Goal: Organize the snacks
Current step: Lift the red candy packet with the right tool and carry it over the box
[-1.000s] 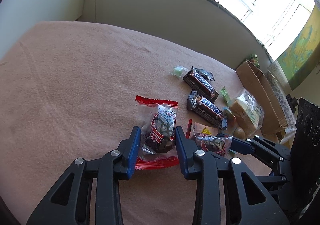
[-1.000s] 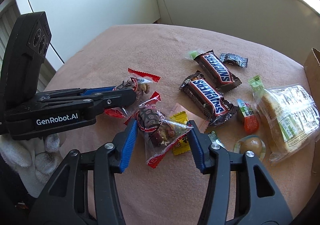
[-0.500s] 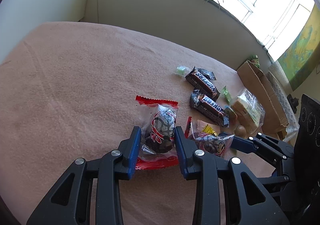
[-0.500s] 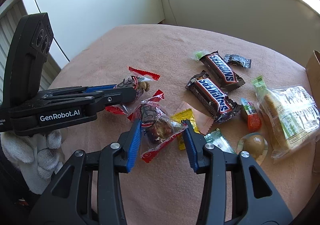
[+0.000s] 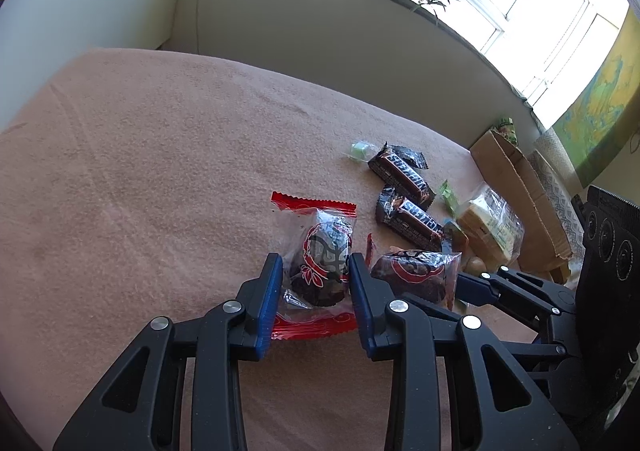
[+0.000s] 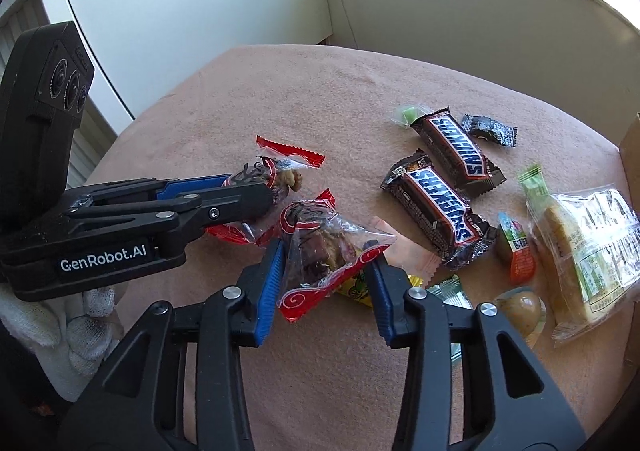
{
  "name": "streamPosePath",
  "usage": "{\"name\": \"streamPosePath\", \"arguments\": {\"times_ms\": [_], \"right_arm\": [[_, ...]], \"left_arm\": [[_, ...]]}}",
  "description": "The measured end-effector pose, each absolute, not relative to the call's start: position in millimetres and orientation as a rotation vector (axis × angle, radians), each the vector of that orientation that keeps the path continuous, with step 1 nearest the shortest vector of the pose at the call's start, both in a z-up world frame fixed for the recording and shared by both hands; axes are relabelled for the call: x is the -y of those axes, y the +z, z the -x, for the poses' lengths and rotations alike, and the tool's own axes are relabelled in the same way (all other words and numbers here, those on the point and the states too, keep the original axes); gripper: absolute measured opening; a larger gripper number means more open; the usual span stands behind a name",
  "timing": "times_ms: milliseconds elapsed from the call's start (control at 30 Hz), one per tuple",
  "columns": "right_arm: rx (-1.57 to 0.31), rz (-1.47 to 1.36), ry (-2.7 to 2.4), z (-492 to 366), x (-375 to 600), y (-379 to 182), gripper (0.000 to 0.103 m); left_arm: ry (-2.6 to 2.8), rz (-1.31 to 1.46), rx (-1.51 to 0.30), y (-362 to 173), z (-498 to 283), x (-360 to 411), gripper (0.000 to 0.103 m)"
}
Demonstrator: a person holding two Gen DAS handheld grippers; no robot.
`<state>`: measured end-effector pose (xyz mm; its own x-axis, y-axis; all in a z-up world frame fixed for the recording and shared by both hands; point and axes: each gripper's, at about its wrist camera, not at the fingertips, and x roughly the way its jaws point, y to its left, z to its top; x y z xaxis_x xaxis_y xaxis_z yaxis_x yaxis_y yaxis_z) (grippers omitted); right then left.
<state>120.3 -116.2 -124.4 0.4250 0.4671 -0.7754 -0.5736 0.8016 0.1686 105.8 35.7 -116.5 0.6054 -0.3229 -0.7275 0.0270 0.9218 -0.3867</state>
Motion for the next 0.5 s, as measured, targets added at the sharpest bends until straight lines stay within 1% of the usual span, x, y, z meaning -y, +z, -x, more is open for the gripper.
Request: {"name": "streamPosePath", "arguments": {"times_ms": [267, 500], "right_arm": [[-0.865, 0.054, 0.605, -116.9, 150.1, -98.2, 0.041], [-0.781, 0.022, 0.519, -107.9, 195.7, -70.4, 0.041]], "left_arm": [[-0.245, 0.342, -0.846, -88.5, -100.5, -21.5, 0.032], [-0.317, 0.328, -0.812, -67.1, -105.8, 11.3, 0.032]]}}
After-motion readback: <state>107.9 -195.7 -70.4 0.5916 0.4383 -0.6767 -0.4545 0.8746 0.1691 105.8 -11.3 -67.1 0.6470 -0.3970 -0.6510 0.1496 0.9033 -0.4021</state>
